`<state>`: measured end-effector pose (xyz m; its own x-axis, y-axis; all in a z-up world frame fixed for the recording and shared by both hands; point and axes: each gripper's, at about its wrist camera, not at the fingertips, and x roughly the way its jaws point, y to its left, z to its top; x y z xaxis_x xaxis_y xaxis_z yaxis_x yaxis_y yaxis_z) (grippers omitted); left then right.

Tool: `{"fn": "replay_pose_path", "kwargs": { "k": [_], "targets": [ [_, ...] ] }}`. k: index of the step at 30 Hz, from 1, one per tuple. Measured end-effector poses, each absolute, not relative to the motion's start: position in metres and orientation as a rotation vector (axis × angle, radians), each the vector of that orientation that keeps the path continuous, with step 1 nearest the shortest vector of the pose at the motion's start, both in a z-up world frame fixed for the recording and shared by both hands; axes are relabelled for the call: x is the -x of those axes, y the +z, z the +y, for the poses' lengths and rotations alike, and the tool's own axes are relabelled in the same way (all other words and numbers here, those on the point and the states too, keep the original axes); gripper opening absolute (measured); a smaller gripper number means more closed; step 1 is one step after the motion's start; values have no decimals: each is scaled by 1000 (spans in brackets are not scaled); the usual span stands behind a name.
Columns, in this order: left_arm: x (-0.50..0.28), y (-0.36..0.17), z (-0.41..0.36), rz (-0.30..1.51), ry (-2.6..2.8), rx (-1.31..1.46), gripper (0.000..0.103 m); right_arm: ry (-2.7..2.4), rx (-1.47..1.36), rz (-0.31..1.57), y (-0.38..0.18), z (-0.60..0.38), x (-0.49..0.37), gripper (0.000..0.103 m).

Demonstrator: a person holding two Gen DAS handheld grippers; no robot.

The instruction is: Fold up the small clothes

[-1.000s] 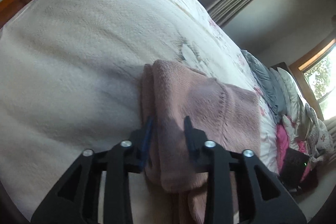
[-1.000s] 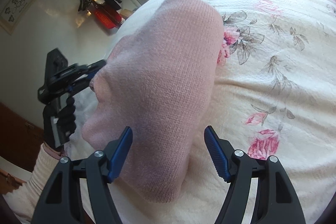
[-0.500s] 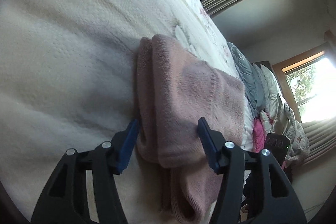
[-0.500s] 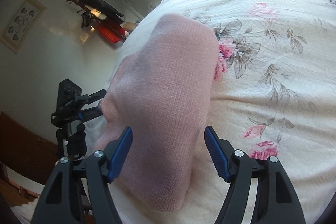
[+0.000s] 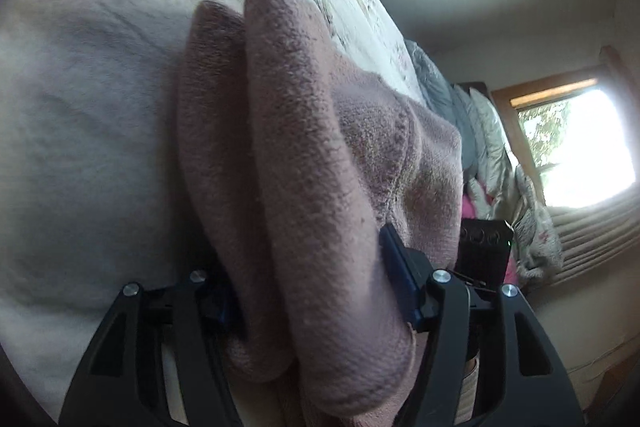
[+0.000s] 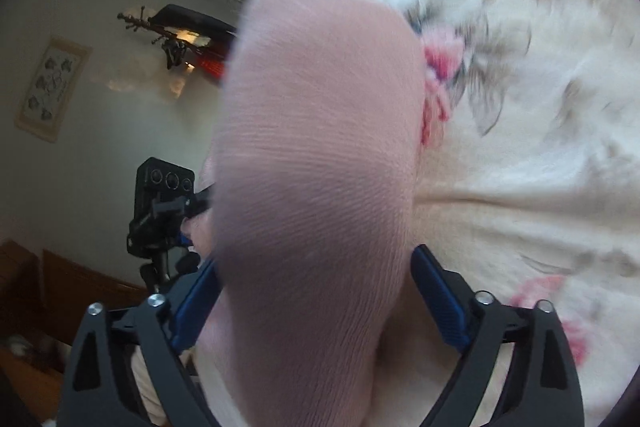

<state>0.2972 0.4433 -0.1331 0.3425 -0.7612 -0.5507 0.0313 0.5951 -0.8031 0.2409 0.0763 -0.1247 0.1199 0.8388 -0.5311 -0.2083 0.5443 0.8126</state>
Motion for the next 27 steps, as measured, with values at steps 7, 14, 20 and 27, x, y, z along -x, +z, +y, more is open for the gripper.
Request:
{"fn": "replay_pose_path", "kwargs": {
  "k": [7,14,20,27],
  "targets": [
    [-282,-117,439,1055,-617,766,33,921,-743,1159,-117,74,-227,60],
    [-248,-83,404,1003,-749,806,32,992,-739,1105,-71,29,-185,57],
    [-224,-74,343,1020,-849,805,32,953,-724,1094,-42,-34,-149,57],
    [-209,-88,251,1102,-925,758,32,832,-728,1101,-41,-108,-100,57]
  ]
}}
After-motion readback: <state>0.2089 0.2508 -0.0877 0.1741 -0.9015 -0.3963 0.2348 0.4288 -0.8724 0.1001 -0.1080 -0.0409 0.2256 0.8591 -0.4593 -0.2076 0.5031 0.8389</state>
